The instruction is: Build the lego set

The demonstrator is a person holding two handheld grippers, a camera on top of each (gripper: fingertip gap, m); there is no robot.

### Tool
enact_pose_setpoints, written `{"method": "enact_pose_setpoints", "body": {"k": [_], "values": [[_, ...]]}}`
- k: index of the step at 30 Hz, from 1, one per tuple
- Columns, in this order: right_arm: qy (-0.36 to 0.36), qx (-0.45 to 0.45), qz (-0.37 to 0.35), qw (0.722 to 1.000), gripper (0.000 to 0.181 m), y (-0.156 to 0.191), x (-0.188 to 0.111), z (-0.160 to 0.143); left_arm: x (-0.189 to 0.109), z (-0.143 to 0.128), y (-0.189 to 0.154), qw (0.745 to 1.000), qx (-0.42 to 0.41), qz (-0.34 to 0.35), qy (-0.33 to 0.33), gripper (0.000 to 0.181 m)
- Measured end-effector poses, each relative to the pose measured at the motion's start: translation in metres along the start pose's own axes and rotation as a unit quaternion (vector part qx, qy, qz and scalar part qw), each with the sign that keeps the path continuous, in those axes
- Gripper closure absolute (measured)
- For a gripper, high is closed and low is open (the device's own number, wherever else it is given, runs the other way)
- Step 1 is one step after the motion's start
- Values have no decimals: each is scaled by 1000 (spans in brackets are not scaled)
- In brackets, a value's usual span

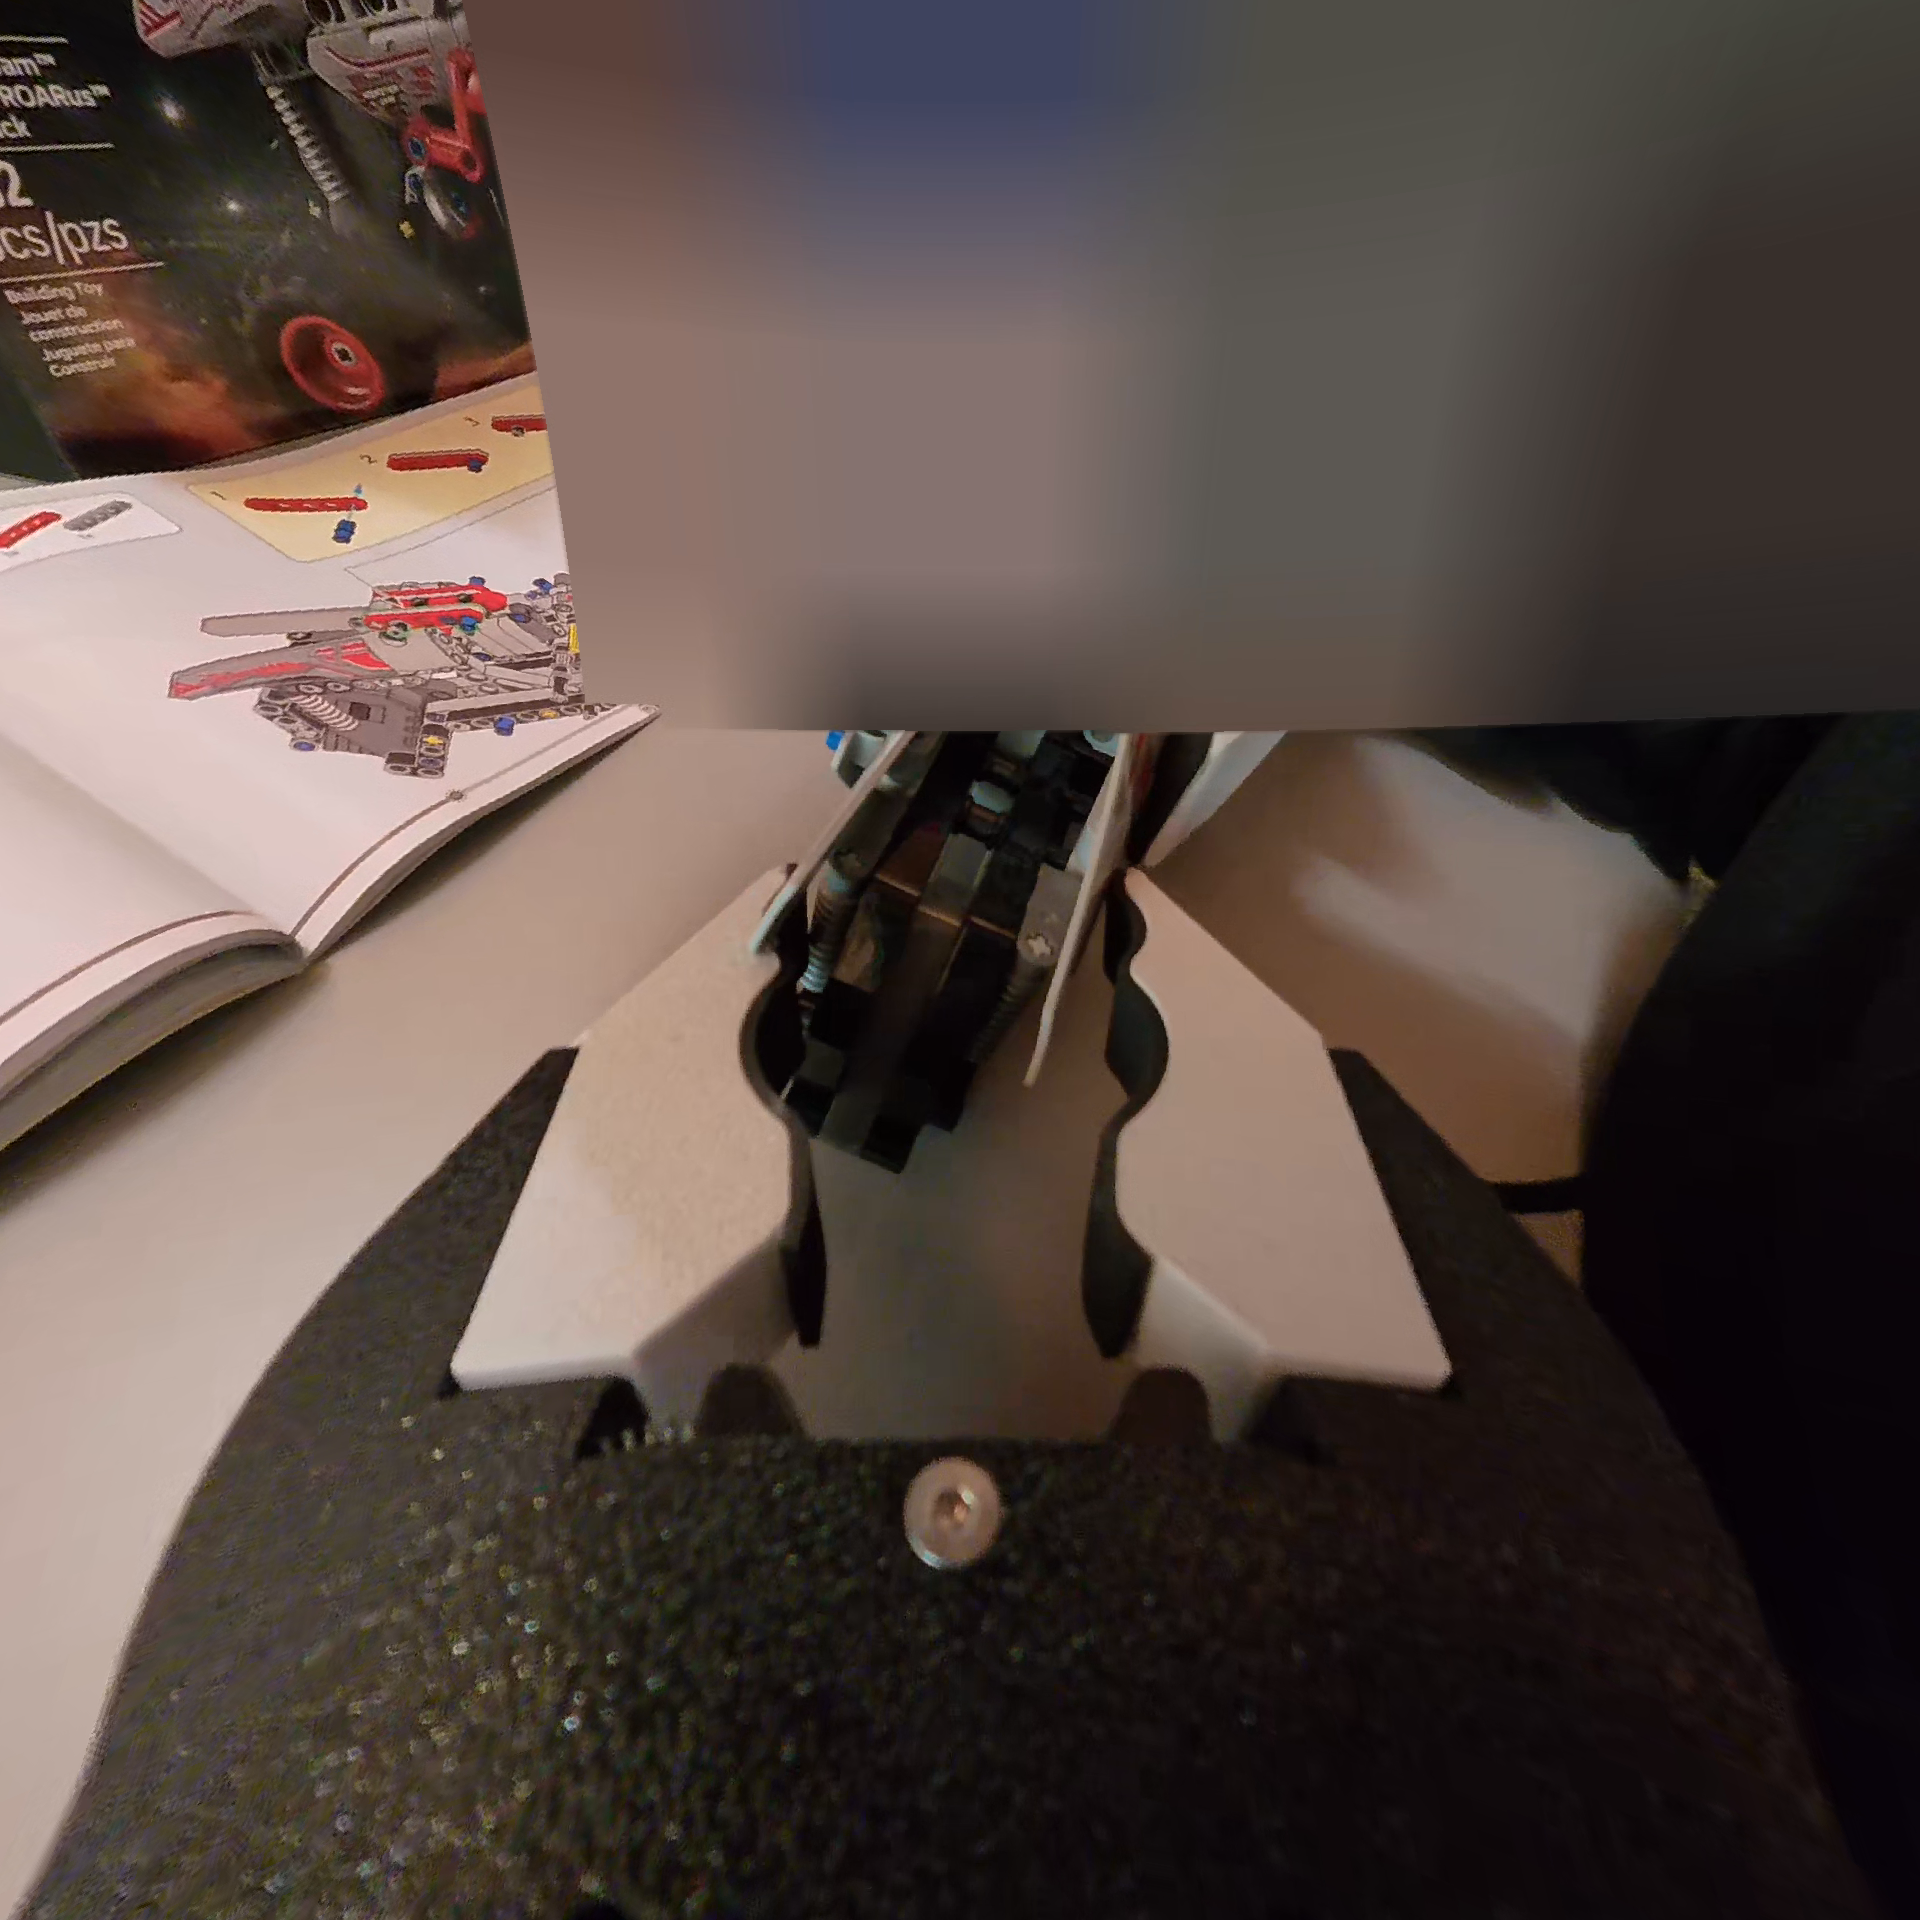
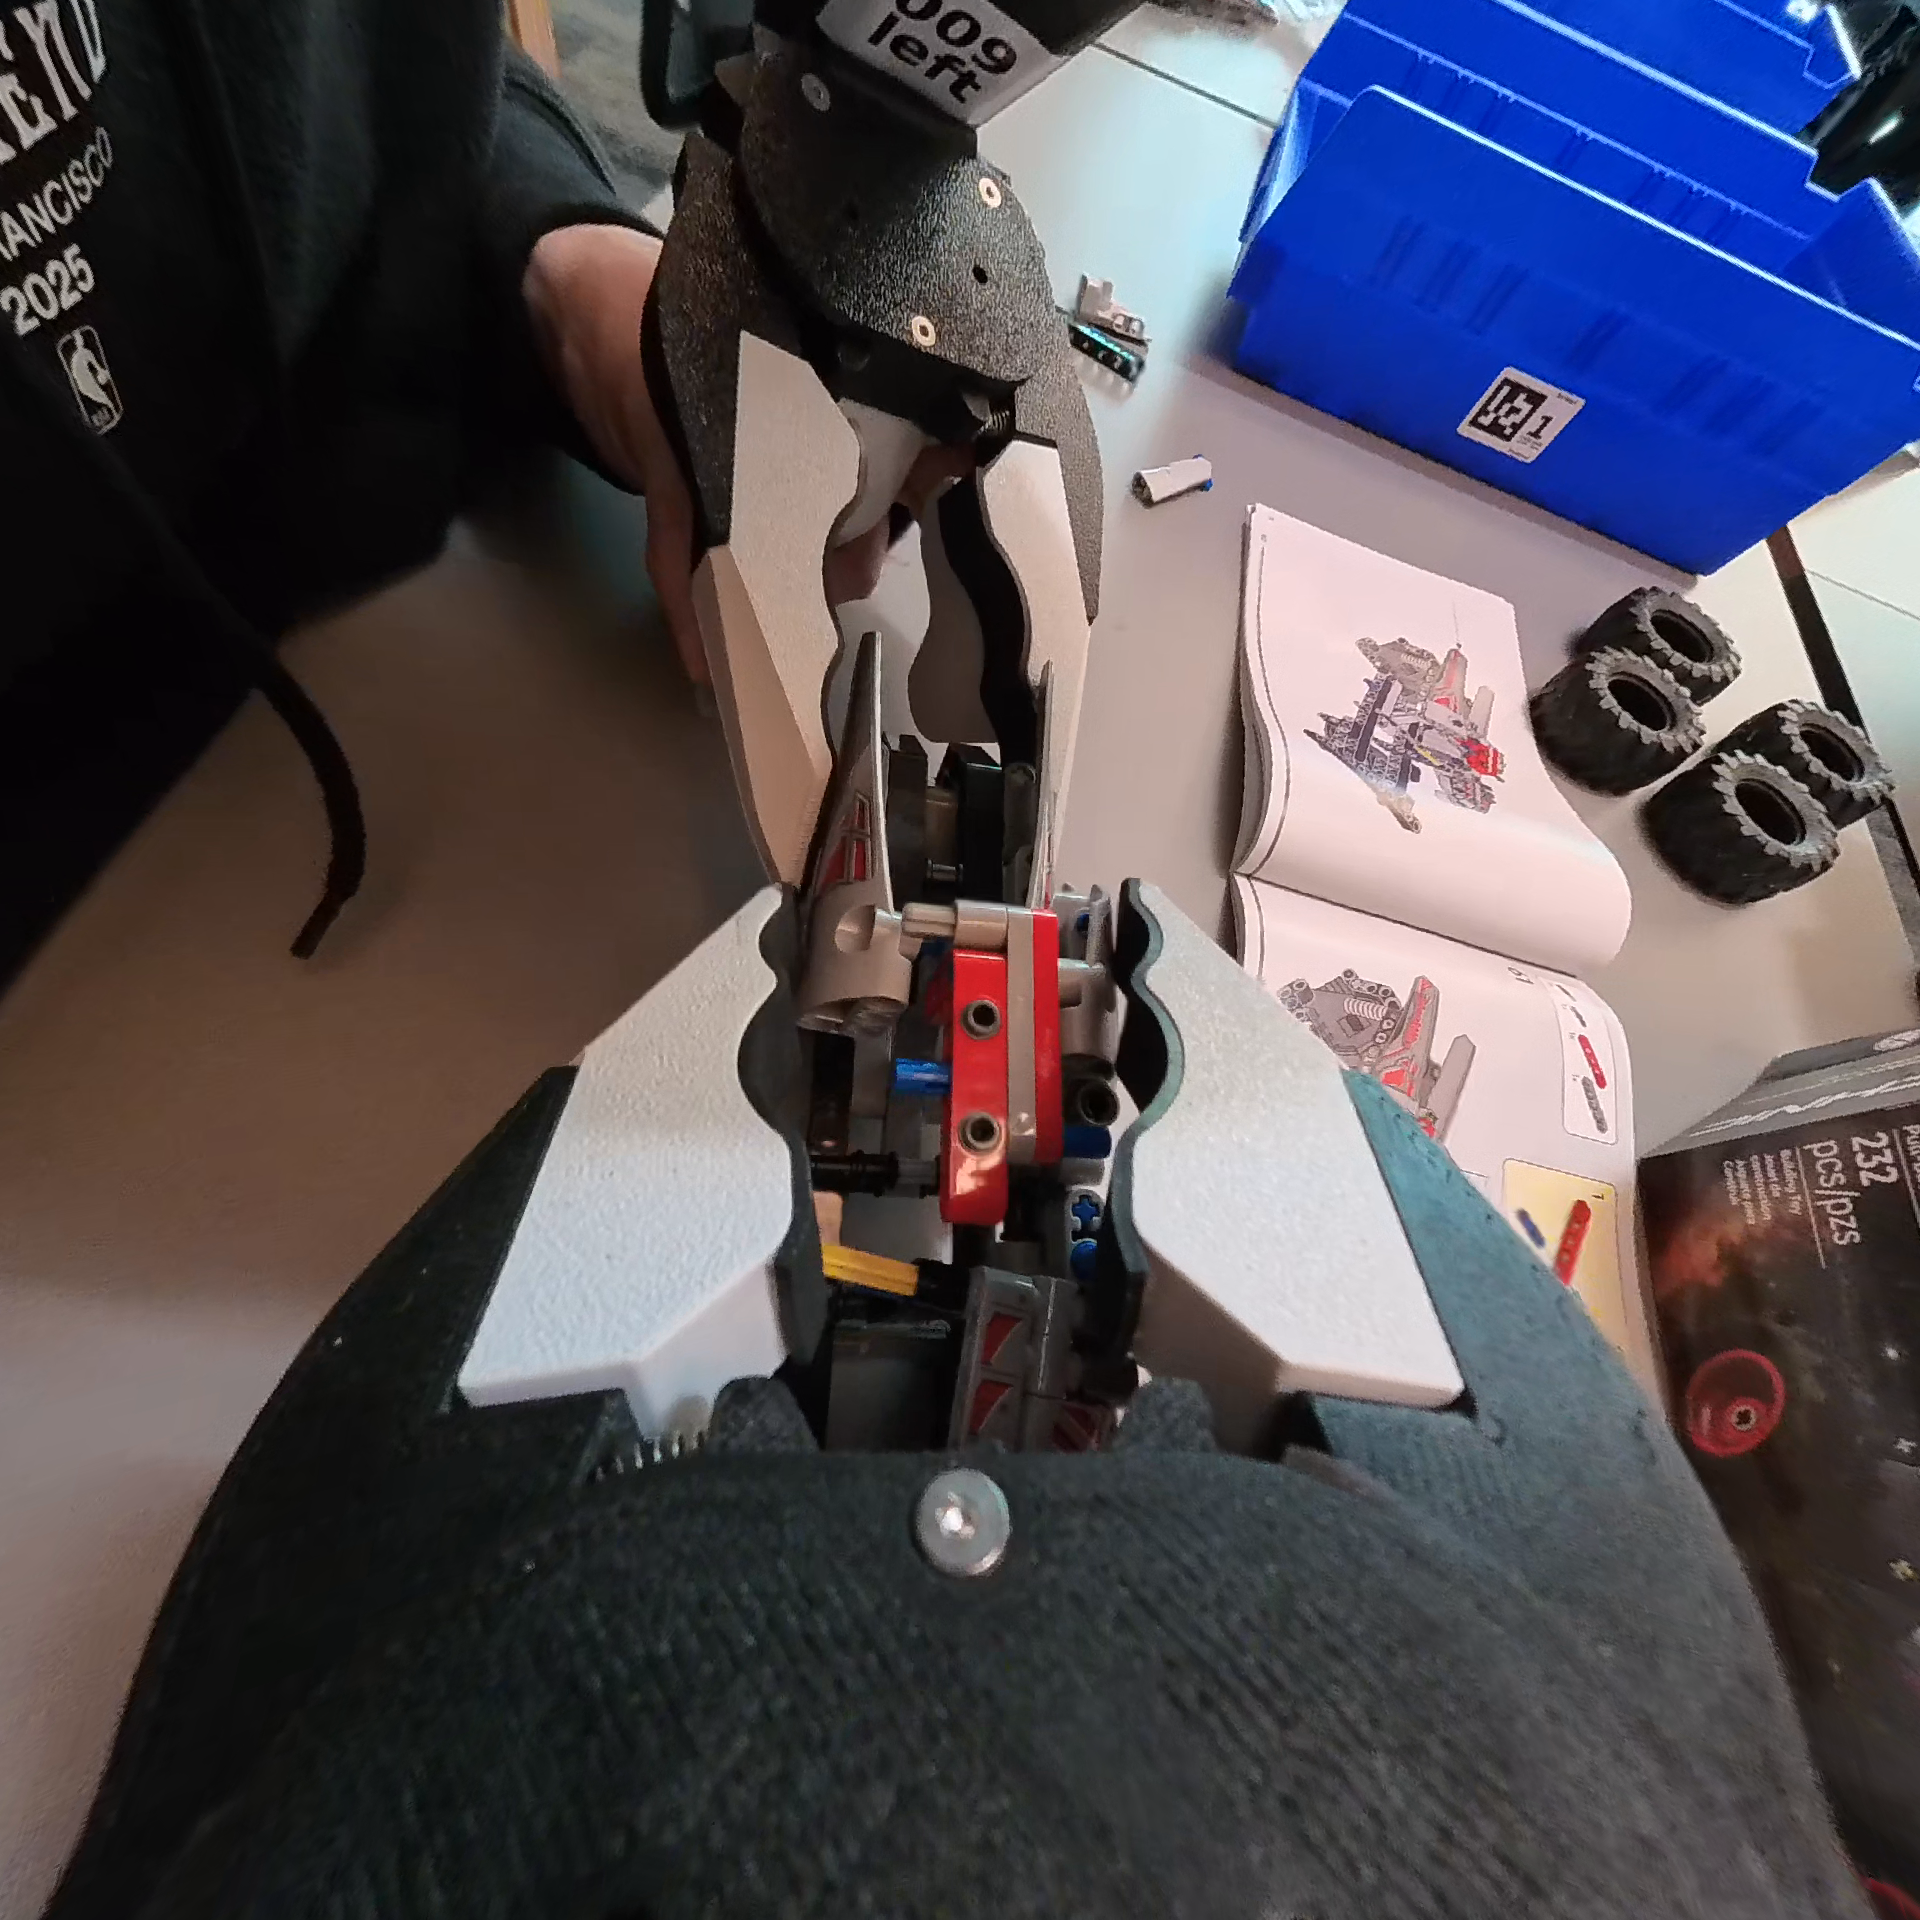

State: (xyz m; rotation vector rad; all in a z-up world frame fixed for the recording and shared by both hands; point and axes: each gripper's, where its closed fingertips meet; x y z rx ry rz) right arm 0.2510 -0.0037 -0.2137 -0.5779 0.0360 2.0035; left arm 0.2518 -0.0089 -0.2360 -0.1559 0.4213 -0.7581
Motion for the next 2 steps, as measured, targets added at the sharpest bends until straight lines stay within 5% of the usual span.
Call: {"method": "enact_pose_setpoints", "body": {"k": [2], "values": [[-13, 12, 7, 1000, 122, 0, -1, 1, 0, 0, 1, 1000, -4, -1, 0, 127]]}}
Point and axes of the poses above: each gripper's, where its closed fingertips meet, x out along the fingers, z out of its top, y = z × x across the jaws, and after that the axes turned 6 degrees about -y, right-handed
